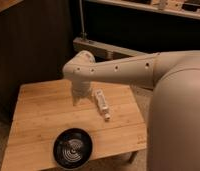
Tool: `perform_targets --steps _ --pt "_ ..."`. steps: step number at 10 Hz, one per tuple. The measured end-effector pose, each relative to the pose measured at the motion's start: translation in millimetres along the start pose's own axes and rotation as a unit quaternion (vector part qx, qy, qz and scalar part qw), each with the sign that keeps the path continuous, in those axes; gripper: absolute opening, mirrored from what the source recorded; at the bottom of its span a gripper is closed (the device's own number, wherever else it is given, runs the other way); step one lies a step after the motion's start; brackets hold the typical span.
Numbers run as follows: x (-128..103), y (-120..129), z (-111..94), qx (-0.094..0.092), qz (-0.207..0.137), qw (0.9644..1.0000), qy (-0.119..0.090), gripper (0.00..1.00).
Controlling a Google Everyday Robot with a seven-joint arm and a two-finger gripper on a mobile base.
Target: Place the bottle in the ceramic bowl
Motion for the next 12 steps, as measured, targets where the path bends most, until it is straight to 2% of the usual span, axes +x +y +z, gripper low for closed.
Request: perform_targets --steps 1,3,12 --pt "-15.0 -10.4 1.5 -0.005 -0.025 0.9996 -0.009 0.65" --pt "-28.8 -16.3 3.6 -0.01 -0.051 0.9985 -0.017 0.65" --pt "-32.2 -17.7 5.2 -0.011 -0.061 0.9979 -0.019 0.65"
